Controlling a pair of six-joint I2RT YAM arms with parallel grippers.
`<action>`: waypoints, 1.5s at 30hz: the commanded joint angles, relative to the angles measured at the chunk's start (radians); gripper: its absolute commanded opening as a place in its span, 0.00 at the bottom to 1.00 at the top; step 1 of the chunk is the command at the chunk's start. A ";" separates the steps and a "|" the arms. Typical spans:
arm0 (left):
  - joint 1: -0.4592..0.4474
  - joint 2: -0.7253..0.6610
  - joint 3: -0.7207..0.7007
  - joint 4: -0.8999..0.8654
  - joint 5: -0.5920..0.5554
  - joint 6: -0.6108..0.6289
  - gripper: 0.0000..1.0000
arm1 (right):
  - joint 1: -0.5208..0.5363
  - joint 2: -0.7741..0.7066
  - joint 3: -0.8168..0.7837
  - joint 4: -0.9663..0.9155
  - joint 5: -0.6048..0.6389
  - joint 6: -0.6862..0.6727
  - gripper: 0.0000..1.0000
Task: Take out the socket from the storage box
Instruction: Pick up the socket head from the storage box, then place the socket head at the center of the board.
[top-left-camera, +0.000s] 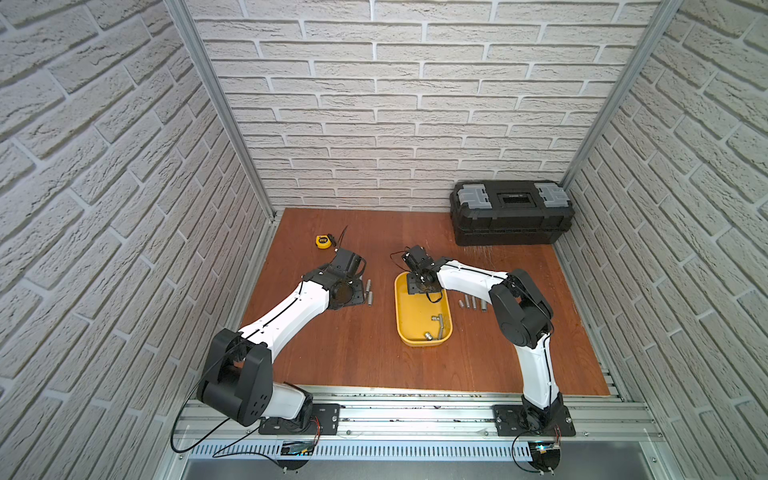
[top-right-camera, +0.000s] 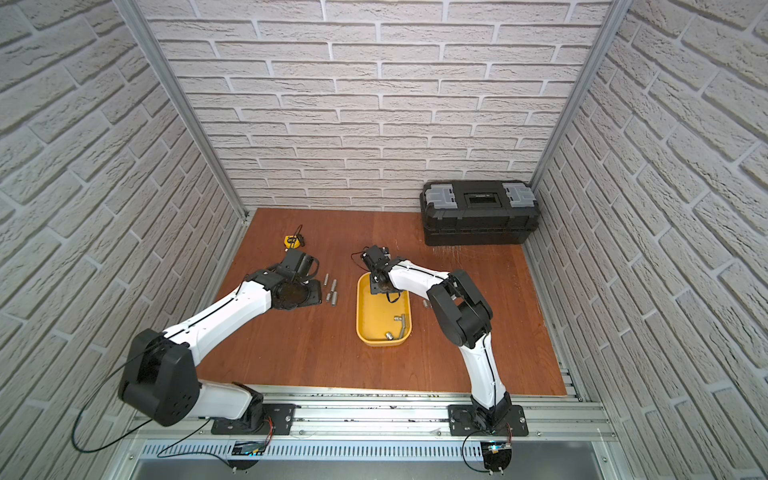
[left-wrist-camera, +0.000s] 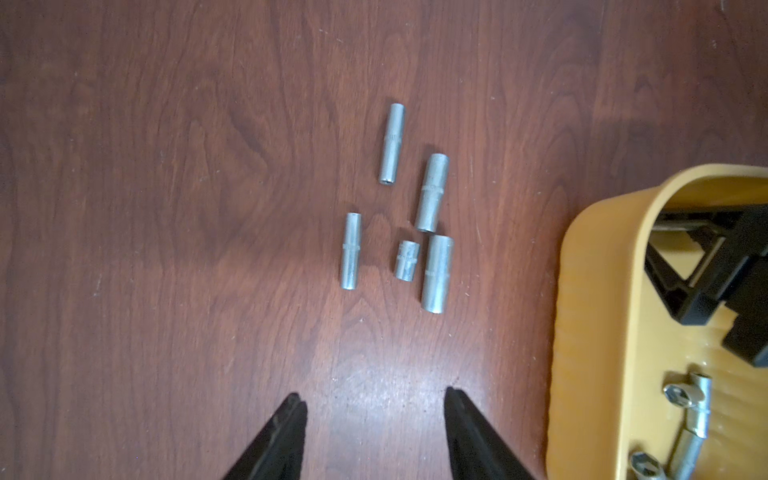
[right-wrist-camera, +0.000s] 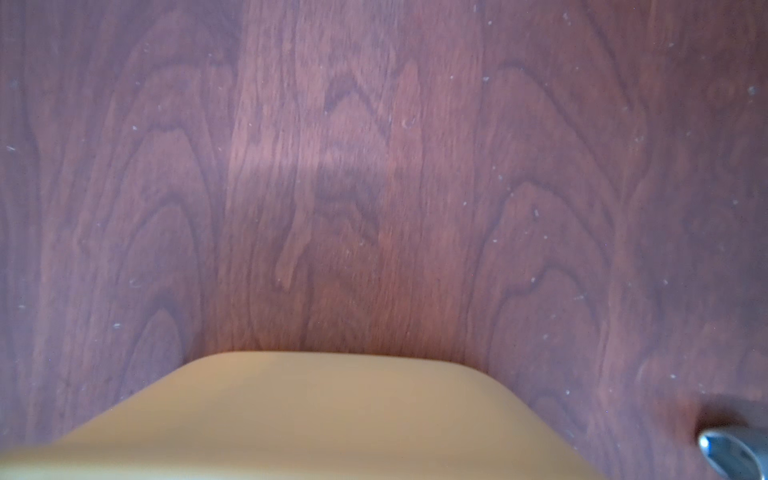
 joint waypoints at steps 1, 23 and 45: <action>0.009 -0.020 -0.003 -0.003 -0.009 0.002 0.57 | -0.007 0.035 0.008 0.007 0.014 -0.003 0.61; 0.010 -0.006 0.017 -0.005 -0.010 0.007 0.57 | -0.014 -0.269 -0.068 -0.019 0.002 -0.073 0.37; 0.010 0.004 0.012 0.012 0.000 -0.001 0.58 | -0.464 -0.448 -0.310 -0.091 -0.101 -0.147 0.39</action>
